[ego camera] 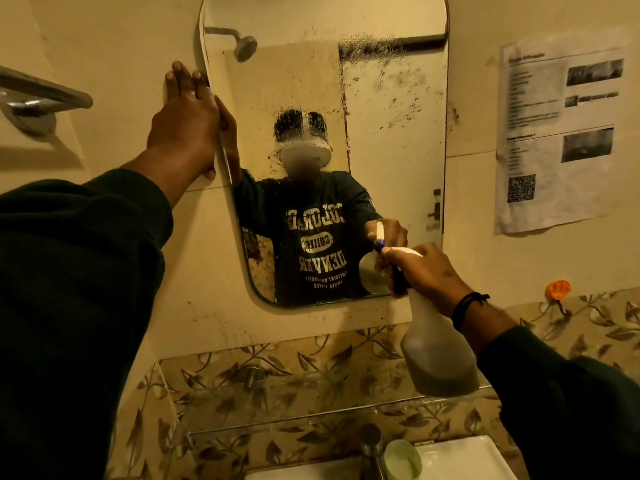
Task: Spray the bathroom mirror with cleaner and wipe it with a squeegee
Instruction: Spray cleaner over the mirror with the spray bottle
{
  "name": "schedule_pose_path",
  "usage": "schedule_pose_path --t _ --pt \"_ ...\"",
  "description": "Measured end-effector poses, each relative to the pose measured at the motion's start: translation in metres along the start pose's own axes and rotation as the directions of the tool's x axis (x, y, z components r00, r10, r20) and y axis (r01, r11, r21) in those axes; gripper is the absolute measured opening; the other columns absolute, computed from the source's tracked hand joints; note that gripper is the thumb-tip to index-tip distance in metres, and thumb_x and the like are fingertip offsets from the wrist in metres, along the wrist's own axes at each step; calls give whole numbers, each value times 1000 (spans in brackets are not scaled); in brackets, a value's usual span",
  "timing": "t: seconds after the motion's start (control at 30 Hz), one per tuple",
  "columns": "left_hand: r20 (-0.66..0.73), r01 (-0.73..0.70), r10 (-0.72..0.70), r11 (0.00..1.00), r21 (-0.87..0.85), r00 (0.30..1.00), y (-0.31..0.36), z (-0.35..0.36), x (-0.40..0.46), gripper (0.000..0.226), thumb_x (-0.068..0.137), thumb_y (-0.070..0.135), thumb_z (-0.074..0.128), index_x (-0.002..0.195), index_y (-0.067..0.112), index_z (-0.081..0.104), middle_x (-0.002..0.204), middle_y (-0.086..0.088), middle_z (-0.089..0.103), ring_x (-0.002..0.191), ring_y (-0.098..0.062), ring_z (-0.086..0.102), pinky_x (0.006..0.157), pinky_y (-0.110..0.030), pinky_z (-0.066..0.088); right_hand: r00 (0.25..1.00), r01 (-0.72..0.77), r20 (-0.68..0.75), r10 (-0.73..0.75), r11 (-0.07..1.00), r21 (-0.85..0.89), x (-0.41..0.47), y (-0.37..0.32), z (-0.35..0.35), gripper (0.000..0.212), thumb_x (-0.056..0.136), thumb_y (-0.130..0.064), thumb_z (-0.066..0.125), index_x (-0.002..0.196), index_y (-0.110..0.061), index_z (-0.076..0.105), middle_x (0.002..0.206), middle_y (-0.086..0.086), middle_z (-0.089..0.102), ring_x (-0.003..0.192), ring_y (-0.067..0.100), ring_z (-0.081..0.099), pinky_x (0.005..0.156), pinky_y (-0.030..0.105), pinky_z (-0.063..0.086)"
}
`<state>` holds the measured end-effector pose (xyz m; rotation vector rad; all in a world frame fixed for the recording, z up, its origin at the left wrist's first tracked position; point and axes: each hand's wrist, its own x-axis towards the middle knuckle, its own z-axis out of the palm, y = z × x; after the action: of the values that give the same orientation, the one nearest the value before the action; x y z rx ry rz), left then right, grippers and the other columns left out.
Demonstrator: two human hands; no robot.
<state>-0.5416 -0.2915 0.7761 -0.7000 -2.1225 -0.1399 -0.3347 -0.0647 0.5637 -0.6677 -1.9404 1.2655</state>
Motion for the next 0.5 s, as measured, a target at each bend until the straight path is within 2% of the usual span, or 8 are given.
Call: schedule_pose_path --t 0.07,0.13,0.23,0.3,0.4,0.5 --pt "-10 0 0 1000 1 1000 0 1 1 102 76 -3 76 153 1 10 158 -30 5 146 -44 12 106 -55 39 997 -71 -6 71 997 33 0 4 -1 42 90 -41 63 106 -3 61 84 16 67 63 26 65 54 33 56" --pt "-6 0 0 1000 7 1000 -1 1 1 101 76 -3 76 153 1 9 158 -30 5 146 -44 13 106 -55 39 992 -129 18 128 991 32 -2 9 -1 44 90 -41 63 111 -2 59 80 15 64 55 22 60 48 28 50" --pt "-8 -9 9 1000 7 1000 -1 1 1 104 73 -4 78 153 0 11 157 -30 6 145 -45 15 105 -55 40 989 -128 82 125 991 35 -5 11 -2 43 91 -39 62 111 -1 59 81 17 66 58 25 63 49 29 53" --pt "-7 -6 6 1000 2 1000 0 0 1 106 72 -4 79 153 1 11 157 -30 6 145 -45 15 105 -55 40 993 -68 97 62 996 56 -6 7 -1 40 92 -38 61 108 -1 60 86 19 68 65 28 67 53 31 58" --pt "-5 -5 5 1000 9 1000 -2 1 2 109 69 -4 81 153 1 11 158 -28 3 146 -43 12 107 -53 38 997 41 59 -42 999 24 -9 3 5 36 94 -39 59 105 -4 61 86 12 68 67 21 67 47 19 51" --pt "-1 -7 7 1000 15 1000 -3 2 2 117 64 -1 86 153 1 10 159 -27 0 147 -41 9 108 -51 36 1000 17 5 -18 998 60 -9 7 11 42 92 -42 61 107 -3 59 84 15 68 58 20 64 46 21 48"
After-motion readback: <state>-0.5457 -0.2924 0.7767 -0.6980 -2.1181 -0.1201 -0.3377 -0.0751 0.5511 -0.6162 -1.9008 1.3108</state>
